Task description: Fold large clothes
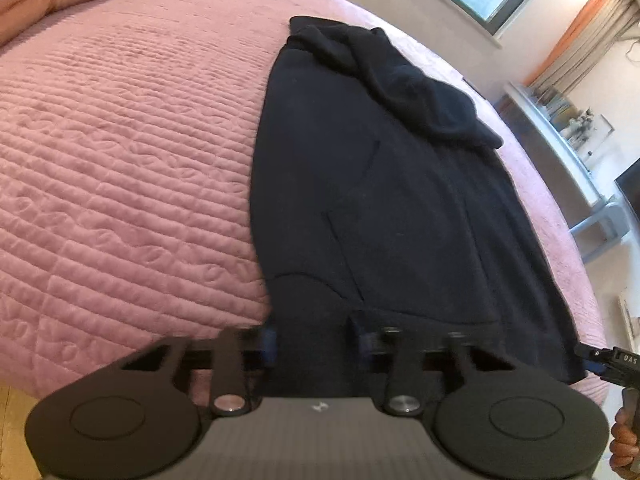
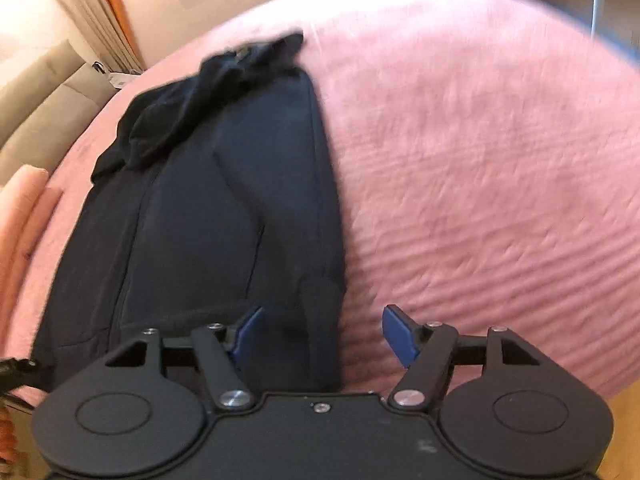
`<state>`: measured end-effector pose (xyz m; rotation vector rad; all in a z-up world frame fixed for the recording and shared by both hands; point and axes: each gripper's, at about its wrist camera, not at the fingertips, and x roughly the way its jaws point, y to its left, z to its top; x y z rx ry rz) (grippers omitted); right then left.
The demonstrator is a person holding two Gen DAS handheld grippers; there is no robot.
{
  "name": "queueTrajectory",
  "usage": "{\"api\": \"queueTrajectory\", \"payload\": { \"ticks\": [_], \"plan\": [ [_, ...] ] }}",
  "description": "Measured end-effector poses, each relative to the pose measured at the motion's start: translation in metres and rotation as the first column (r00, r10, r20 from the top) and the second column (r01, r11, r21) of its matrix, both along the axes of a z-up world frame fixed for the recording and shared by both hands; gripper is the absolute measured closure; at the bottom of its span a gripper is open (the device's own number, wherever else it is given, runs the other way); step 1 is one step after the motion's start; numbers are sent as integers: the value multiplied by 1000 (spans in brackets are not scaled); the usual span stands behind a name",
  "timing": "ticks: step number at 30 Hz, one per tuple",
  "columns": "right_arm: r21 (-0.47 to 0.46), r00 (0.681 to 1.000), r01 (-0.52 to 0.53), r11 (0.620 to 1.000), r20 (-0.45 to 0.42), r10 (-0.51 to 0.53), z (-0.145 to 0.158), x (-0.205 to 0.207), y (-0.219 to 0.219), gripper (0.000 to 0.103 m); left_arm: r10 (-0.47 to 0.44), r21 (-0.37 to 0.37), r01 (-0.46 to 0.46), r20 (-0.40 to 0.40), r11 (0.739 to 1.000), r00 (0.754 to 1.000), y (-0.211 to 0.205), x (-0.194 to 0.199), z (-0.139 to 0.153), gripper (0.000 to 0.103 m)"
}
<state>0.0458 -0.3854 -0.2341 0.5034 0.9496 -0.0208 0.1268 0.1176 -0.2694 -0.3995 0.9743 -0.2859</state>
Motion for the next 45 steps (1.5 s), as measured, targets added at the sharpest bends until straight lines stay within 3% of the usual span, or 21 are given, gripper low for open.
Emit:
{"api": "queueTrajectory", "payload": {
  "ticks": [1, 2, 3, 5, 9, 12, 16, 19, 23, 25, 26, 27, 28, 29, 31, 34, 38, 42, 45],
  "plan": [
    [11, 1000, -2, 1000, -3, 2, -5, 0, 5, 28, 5, -39, -5, -5, 999, 1000, 3, 0, -1, 85],
    [-37, 1000, -8, 999, 13, 9, -4, -1, 16, 40, 7, -89, -8, -13, 996, 1000, 7, -1, -2, 91],
    [-53, 999, -32, 998, 5, 32, -2, 0, 23, 63, 16, -121, -18, -13, 992, 1000, 10, -2, -2, 91],
    [11, 1000, -15, 1000, -6, 15, 3, 2, 23, 85, 32, -172, -32, -2, 985, 999, 16, -4, -1, 92],
    [167, 998, 29, 985, 54, -39, 26, 7, -1, 91, 89, -331, -72, 37, 941, 995, 31, -4, 14, 92],
    [214, 990, 39, 976, 127, -67, 58, 14, -13, 94, 102, -357, -52, 122, 933, 987, 31, 4, 45, 92],
    [207, 972, 42, 977, 218, -88, 93, 47, -25, 94, 132, -378, -46, 204, 925, 970, 25, 41, 78, 92],
    [164, 961, 33, 986, 264, -76, 102, 97, -29, 94, 142, -377, -33, 264, 926, 954, 16, 89, 91, 92],
    [128, 950, 44, 991, 300, -81, 96, 200, -34, 94, 167, -375, -43, 305, 926, 937, -2, 188, 88, 91],
    [109, 943, 92, 990, 310, -121, 87, 252, -38, 93, 185, -366, -59, 317, 929, 930, -8, 245, 81, 82],
    [120, 941, 122, 985, 302, -153, 82, 277, -41, 84, 206, -359, -82, 322, 930, 924, -8, 264, 78, 71],
    [147, 946, 132, 980, 278, -169, 74, 295, -46, 58, 245, -345, -127, 326, 930, 913, -9, 283, 76, 54],
    [163, 953, 141, 976, 244, -178, 69, 310, -48, 45, 271, -320, -167, 317, 933, 909, -9, 295, 75, 48],
    [159, 957, 156, 975, 221, -189, 65, 318, -50, 38, 288, -295, -195, 314, 935, 905, -7, 302, 75, 46],
    [97, 969, 135, 986, 197, -152, 62, 322, -50, 35, 267, -245, -195, 305, 950, 914, -5, 312, 75, 46],
    [-19, 988, 92, 996, 125, -89, 57, 328, -50, 35, 220, -192, -179, 225, 965, 949, 0, 327, 71, 45],
    [-106, 997, 13, 994, 82, -4, 53, 349, -48, 34, 165, -125, -146, 157, 981, 974, -1, 351, 72, 45],
    [-137, 996, -56, 989, 60, 65, 49, 378, -50, 30, 108, -59, -101, 134, 993, 985, -14, 373, 76, 42],
    [-96, 995, -99, 991, 21, 101, 34, 406, -57, 30, 76, -32, -73, 105, 997, 992, -20, 388, 74, 41]
  ]
}}
